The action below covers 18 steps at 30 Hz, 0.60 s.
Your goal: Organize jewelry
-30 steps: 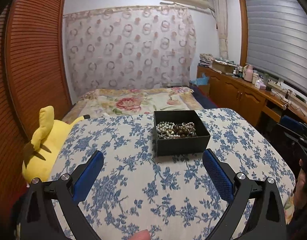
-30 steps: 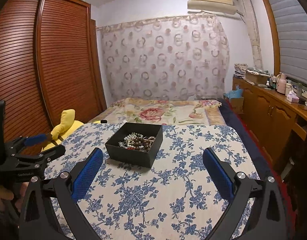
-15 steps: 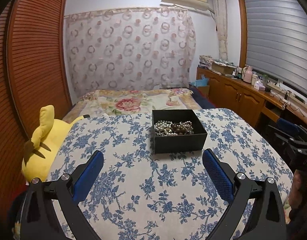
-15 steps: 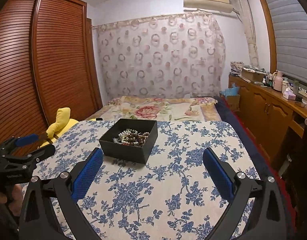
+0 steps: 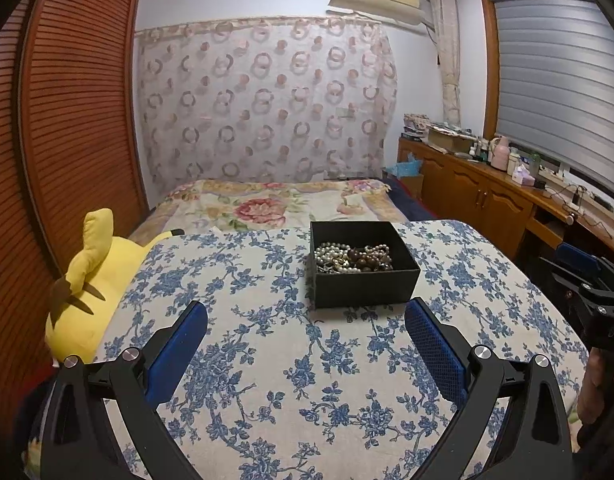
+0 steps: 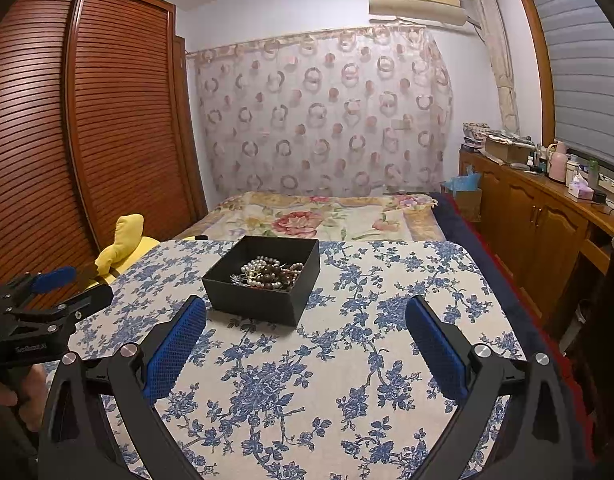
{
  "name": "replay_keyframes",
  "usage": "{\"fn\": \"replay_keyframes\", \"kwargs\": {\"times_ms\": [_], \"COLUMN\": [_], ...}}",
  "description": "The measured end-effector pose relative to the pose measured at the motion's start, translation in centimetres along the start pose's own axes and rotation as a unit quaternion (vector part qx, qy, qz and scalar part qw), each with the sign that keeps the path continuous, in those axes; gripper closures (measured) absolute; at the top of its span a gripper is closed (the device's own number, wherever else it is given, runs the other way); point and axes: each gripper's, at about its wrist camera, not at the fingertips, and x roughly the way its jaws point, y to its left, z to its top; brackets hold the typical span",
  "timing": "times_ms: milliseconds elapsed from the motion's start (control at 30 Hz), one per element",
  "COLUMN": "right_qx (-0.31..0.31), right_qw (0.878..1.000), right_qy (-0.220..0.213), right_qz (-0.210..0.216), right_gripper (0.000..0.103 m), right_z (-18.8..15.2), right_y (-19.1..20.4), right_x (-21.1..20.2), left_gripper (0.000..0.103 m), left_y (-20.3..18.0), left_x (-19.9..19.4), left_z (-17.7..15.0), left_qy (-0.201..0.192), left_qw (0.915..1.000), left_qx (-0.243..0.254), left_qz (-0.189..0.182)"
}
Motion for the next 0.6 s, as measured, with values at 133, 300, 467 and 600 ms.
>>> {"fn": "replay_keyframes", "kwargs": {"times_ms": [133,300,467,600], "right_qx": [0.000,0.000,0.000,0.001], "right_qw": [1.000,1.000,1.000,1.000], "right_qy": [-0.001,-0.001,0.000,0.000], "right_qz": [0.000,0.000,0.000,0.000], "right_gripper": [0.003,0.003,0.003,0.003], "right_z": [-0.04,-0.07,-0.11,-0.07], "right_y": [0.09,0.29,0.29,0.43], "right_x": [-0.05,-0.02,0.02,-0.06], "left_gripper": [0.008,0.008,0.008,0.008], "left_y": [0.07,0.06,0.09,0.11], "left_x": [-0.01,-0.05,-0.06,-0.09], "left_z": [-0.02,-0.05,-0.04,-0.08], "left_qy": [0.000,0.000,0.000,-0.001], "left_qw": [1.0000,1.0000,1.0000,1.0000], "left_qx": [-0.001,0.000,0.000,0.002], "left_qz": [-0.001,0.001,0.000,0.001]}}
